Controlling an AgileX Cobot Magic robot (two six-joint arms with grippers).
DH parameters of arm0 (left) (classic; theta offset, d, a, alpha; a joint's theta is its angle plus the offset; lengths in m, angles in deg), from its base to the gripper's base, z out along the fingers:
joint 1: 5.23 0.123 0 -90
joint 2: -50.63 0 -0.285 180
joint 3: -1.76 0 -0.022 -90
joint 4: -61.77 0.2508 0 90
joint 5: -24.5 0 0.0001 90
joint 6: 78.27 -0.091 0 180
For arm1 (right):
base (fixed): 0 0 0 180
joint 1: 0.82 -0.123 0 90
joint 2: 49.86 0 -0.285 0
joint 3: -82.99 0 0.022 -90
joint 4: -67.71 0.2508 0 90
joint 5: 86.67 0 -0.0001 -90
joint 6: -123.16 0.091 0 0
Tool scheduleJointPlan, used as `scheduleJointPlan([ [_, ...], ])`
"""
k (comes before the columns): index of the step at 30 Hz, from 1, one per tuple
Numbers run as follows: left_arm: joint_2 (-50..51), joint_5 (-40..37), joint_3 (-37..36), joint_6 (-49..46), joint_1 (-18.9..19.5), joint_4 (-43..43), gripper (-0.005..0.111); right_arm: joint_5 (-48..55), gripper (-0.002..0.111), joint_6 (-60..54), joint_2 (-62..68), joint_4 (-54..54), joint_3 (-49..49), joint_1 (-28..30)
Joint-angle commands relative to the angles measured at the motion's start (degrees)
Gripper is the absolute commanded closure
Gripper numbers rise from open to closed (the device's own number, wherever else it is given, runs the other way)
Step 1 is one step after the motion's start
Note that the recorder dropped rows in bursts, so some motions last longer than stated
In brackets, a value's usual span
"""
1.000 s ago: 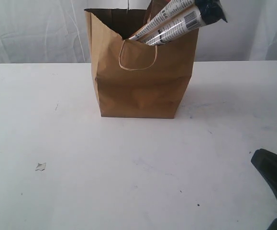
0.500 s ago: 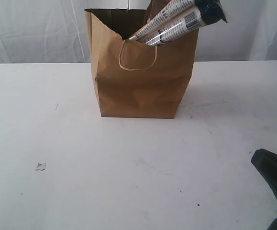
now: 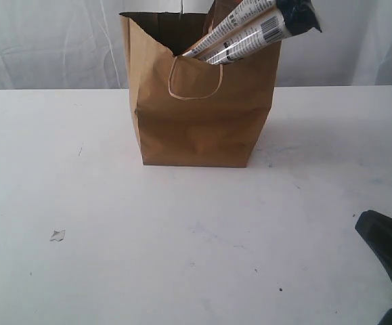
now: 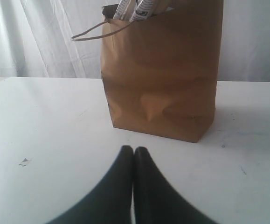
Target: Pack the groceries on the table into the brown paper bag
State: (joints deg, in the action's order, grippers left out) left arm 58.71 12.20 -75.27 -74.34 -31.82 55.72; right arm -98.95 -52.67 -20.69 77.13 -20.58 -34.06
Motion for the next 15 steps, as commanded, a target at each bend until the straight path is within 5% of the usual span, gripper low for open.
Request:
scheduleJointPlan([
  [1, -0.3, 0.7, -0.2, -3.5, 0.2, -1.7, 0.107, -0.2, 0.108, 0.1, -0.4, 0.0, 0.3, 0.3],
  [15, -0.3, 0.7, -0.2, -3.9, 0.2, -1.0, 0.107, -0.2, 0.108, 0.1, -0.4, 0.0, 0.3, 0.3],
])
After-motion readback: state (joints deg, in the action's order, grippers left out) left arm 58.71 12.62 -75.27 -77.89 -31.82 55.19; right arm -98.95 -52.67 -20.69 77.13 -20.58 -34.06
